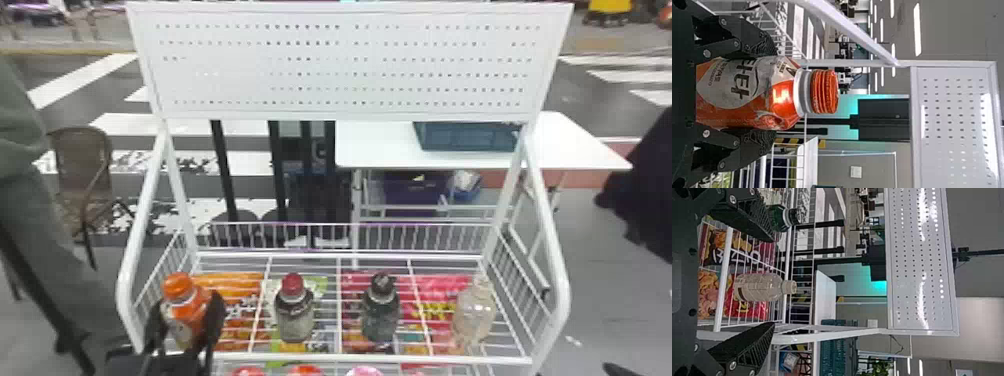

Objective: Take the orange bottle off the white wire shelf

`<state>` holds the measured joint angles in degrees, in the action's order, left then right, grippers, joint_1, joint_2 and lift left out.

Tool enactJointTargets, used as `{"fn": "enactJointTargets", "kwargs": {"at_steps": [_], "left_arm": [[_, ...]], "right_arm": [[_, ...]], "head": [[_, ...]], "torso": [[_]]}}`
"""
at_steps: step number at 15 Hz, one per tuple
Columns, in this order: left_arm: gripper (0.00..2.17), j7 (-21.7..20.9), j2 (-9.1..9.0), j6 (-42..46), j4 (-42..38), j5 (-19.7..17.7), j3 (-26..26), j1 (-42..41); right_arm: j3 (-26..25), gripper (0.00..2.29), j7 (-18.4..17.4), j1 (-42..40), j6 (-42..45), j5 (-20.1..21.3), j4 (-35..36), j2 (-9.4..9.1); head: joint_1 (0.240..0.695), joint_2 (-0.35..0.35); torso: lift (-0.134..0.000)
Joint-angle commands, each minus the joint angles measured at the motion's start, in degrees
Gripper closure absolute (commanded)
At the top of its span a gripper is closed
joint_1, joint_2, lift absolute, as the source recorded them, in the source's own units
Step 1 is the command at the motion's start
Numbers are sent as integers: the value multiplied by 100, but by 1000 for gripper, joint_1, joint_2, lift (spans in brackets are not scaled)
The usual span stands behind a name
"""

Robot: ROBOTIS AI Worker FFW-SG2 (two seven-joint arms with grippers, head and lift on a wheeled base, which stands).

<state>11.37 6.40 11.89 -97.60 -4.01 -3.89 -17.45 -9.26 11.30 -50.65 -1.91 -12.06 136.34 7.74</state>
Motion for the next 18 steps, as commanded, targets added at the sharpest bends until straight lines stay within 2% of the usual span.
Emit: {"fn": "enactJointTargets", "kwargs": {"at_steps": [1,4,8,18], "left_arm": [[1055,-47,37,-675,-1279,14,99,-716],[1055,-83,37,-1554,-2509,23,337,-1524],[1055,-65,98,-1783,-3608,-21,425,-2412],[1055,-56,116,-1677,-3713,-30,346,-2561]], "right_arm": [[29,147,4,29,2,2,-29,0],[38,147,4,38,-16,-24,-55,0],[38,147,13,46,2,-42,-64,0],[38,147,92,-33,19,-59,-2,-18]], "head": [[499,0],[499,0],[499,0],[499,0]], "torso": [[0],[0],[0],[0]]}}
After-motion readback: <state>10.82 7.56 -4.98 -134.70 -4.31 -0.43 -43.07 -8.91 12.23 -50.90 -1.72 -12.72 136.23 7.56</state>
